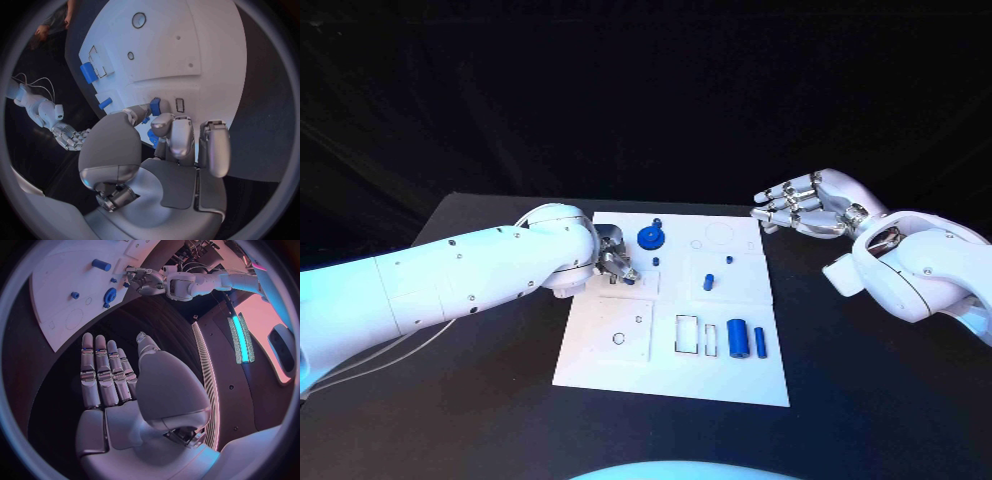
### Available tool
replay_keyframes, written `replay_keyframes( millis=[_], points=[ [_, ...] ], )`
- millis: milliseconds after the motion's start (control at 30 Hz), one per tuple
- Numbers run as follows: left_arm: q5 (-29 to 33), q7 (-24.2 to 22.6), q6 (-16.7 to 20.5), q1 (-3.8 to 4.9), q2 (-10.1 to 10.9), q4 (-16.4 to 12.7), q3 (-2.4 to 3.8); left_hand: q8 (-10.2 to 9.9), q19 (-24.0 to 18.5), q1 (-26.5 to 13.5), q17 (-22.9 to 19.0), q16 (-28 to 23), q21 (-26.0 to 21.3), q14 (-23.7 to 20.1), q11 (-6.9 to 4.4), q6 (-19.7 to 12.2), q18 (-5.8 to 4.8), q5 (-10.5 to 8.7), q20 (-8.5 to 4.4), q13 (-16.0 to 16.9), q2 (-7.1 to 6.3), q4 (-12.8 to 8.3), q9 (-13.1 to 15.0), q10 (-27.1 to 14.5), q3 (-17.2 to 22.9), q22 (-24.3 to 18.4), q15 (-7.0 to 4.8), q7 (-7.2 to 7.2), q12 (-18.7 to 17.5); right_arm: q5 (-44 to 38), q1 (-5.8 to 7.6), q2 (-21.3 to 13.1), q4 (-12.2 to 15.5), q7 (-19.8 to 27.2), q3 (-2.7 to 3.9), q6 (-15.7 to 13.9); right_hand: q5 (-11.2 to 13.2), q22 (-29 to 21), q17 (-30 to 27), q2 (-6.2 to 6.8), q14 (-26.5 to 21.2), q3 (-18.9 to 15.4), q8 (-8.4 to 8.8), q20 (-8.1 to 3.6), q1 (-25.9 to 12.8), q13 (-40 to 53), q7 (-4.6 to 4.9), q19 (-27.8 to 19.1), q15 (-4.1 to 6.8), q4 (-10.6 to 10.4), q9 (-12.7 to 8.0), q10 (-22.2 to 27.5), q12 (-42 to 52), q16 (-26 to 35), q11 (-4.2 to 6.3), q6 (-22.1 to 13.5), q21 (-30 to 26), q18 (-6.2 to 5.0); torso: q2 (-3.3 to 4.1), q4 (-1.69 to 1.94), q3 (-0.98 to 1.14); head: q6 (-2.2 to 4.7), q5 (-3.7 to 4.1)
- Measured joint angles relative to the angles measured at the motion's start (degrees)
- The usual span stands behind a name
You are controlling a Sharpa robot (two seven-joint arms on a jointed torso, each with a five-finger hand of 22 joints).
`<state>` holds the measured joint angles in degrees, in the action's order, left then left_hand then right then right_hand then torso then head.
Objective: Assemble the parts on the task board
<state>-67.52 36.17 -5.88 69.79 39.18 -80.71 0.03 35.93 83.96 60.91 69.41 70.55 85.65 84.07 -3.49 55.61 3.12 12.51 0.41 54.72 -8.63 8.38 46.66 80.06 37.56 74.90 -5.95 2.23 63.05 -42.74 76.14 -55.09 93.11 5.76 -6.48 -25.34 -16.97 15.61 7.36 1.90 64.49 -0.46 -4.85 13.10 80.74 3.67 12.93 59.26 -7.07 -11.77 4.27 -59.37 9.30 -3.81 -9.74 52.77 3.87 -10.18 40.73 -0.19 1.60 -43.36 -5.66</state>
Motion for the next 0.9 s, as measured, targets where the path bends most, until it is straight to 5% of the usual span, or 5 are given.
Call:
replay_keyframes(
  millis=[100, 533, 900],
  points=[
    [0.08, 0.03, -0.15, 0.03, -0.13, 0.24, 0.01, 0.1, 0.0, -1.17, 0.04, 0.0, 0.0, -0.14, -0.06, 0.3, 0.0, 0.0, 0.0, 0.0, -0.21, -1.74, -0.02, -0.06, 0.3, 0.0, -0.14, -0.29, 0.17, 0.0, 0.0, 0.0, 0.01, -0.01, 0.0, 0.0, 0.0, -0.01, -0.01, 0.0, 0.0, 0.0, 0.0, 0.0, 0.0, 0.0, 0.0, 0.0, 0.0, 0.0, 0.0, 0.0, 0.0, 0.0, 0.0, 0.0, 0.0, 0.0, -0.01, 0.0, 0.0, 0.0, 0.0],
    [0.17, 0.12, -0.36, 0.06, -0.24, 0.56, 0.01, 0.08, 0.0, -1.17, 0.13, 0.0, 0.0, -0.21, -0.18, 1.23, 0.0, 0.0, 0.0, 0.0, -0.21, -0.78, 0.01, -0.16, -3.25, 0.04, -0.21, -1.22, 0.66, 0.0, -0.02, -0.06, 0.07, -0.04, 0.0, 0.02, 0.0, -0.3, -0.23, 0.23, -0.21, 0.0, 0.0, 0.0, -0.22, 0.0, 0.0, 0.0, -0.21, 0.0, 0.0, 0.0, 0.0, 0.0, 0.0, 0.0, 0.0, 0.0, -0.01, -0.01, -0.02, 0.0, 0.05],
    [0.16, 0.28, -0.37, 0.0, -0.17, 0.79, -0.05, -0.14, 0.0, -1.14, 0.23, 0.0, 0.0, 0.0, -0.29, 2.99, 0.01, 0.01, 0.0, -0.12, -0.19, 1.87, 0.12, -0.26, -10.27, 0.04, -0.41, -2.97, 1.08, 0.0, -0.03, -0.07, 0.07, -0.05, -0.01, 0.02, 0.0, -0.57, -0.43, -0.08, -0.21, 0.0, 0.0, 0.02, -0.53, 0.01, 0.16, -0.02, -0.21, 0.0, 0.0, 0.21, -0.22, 0.0, -0.21, -0.16, 0.0, 0.0, 0.01, -0.02, -0.02, 0.07, 0.14]
  ],
)
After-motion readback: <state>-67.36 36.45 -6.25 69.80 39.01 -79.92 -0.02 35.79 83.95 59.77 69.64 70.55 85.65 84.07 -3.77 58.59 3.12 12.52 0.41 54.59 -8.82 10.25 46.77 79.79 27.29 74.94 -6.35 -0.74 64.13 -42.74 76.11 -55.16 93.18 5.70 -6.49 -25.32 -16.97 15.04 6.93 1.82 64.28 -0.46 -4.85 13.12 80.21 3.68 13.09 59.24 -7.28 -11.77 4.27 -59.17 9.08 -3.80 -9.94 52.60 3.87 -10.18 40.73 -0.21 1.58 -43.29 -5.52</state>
